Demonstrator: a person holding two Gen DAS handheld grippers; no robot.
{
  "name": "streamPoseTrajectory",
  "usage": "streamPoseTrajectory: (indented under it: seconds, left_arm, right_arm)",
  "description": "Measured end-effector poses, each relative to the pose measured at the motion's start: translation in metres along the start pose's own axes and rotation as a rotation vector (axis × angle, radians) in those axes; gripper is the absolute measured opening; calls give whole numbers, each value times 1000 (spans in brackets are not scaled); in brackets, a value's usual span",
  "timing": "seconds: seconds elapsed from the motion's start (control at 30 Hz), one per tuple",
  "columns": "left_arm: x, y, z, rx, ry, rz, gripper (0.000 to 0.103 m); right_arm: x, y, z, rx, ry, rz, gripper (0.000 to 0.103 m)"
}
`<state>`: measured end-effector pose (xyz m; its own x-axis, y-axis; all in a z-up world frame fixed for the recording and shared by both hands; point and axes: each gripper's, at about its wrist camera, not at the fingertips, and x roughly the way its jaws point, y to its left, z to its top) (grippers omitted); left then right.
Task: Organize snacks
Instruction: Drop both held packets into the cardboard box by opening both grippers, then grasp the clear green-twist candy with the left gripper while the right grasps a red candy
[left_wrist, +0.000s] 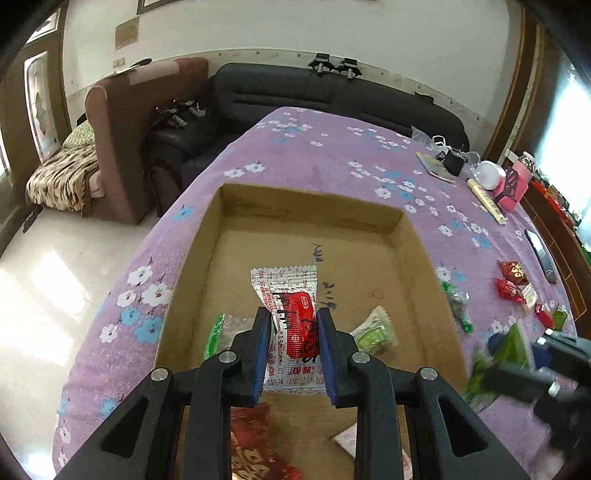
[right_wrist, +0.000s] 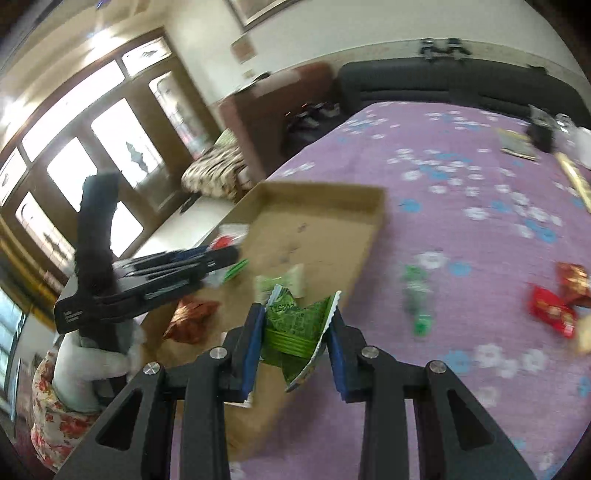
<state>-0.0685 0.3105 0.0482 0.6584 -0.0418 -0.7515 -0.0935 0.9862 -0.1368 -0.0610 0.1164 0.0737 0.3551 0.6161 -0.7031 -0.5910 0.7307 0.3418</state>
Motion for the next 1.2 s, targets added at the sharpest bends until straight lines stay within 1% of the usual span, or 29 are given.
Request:
streamPoseTrajectory:
  seconds: [0.1,0.23,0.3,0.33,0.37,0.4,0.43,0.5,0.53,0.57,0.6,0.67,0.73,0.77,0.83,0.97,1.07,1.13,1.2]
  left_arm:
    - [2,7,-2,-12,6,-13,26]
    - [-3,9,-1,-22,-7,-15,28]
    - [-6,10,-2,-30,-11,-20,38]
    - [-9,10,-2,-32,-17,-20,46]
    - [-12,10,-2,-35,-24,-21,50]
    - [-16,10,-2,-40,-31,-24,51]
    - [-20,9,-2,-46,-37,-29,53]
    - [-31,8,-2,-63,-57,-43,56]
    - [-36,8,-1,-69,-68,-50,61]
    - [-45,7,-1,-78,-88,-71,67]
    - [-53,5,-1,-88,-105,-95,70]
    - [-66,2,0,-104,-130,-146,80]
    - [-76,-4,1,-109,-147,-193,87]
    - [-81,-9,1,-110,-152,-227,88]
    - [-86,-21,1,-102,-146,-265,88]
    - [-82,-54,-2,-42,-115,-292,88]
    - [-72,-81,-4,6,-81,-306,88]
    - [-61,-101,-5,32,-52,-325,88]
    - [-48,-121,-6,59,-24,-339,88]
  right_arm:
    - [20,16,-1,-37,31,-6,32]
    - [38,24,-3,-49,61,-9,33]
    - [40,25,-3,-47,62,-14,35]
    - [40,25,-3,-45,53,-21,35]
    - [40,24,-3,-42,48,-23,38]
    - [39,24,-3,-39,45,-21,42]
    - [36,23,-3,-34,40,-21,44]
    - [29,23,-3,-30,22,-20,45]
    - [26,24,-4,-29,16,-20,45]
    - [20,22,-4,-24,7,-21,45]
    - [16,20,-4,-19,-2,-21,45]
    - [3,14,-6,-9,-25,-25,45]
    - [-10,3,-8,9,-46,-38,46]
    - [-17,-3,-10,21,-56,-45,47]
    - [-36,-28,-18,54,-78,-81,47]
    - [-65,-87,-32,135,-102,-194,47]
    - [-88,-142,-39,204,-130,-303,47]
    - [-95,-169,-36,239,-138,-328,47]
    - [-96,-188,-31,262,-135,-302,47]
